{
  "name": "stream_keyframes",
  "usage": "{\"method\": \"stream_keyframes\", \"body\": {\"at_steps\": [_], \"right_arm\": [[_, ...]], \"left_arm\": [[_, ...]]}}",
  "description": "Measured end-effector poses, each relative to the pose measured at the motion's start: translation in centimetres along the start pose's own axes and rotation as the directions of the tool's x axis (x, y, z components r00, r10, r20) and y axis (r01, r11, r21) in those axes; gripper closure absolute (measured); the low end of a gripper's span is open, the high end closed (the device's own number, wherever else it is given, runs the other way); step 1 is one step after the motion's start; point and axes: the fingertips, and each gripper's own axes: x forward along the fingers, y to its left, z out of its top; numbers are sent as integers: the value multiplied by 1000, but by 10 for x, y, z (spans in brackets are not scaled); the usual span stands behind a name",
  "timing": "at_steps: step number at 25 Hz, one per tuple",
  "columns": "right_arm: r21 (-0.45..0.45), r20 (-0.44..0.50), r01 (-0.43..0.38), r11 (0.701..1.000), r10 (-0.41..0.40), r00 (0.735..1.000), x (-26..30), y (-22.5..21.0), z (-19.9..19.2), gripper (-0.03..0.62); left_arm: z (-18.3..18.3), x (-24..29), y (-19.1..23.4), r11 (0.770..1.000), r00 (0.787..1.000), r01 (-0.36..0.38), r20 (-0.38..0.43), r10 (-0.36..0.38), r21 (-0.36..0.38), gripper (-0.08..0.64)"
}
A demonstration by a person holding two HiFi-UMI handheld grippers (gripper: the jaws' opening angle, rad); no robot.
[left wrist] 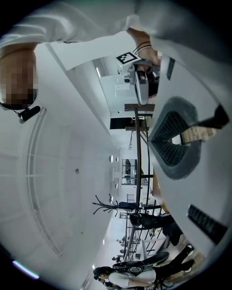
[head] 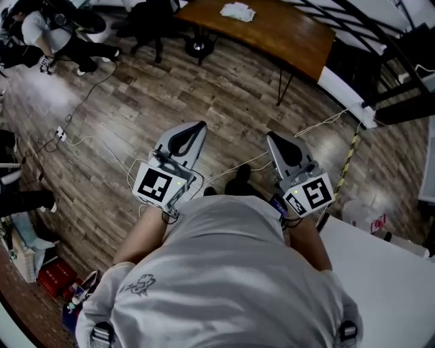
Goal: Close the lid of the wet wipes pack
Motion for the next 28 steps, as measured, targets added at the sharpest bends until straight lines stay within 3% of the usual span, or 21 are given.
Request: {"method": "stream_keyframes", "body": {"at_steps": [15, 22, 28], "right_arm": [[-5, 36, -13, 1000, 14, 999, -24, -146, 10, 557], [17, 50, -24, 1000, 23, 998, -8, -168, 10, 557], [17, 64, -7, 1000, 6, 998, 1, -182, 15, 557]], "left_arm": [[20, 134, -4, 997, 998, -66, 21, 65, 48, 548], [22, 150, 12, 994, 995, -102, 16, 102, 36, 548], [21, 168, 19, 997, 997, -72, 27, 71, 34, 548]]}}
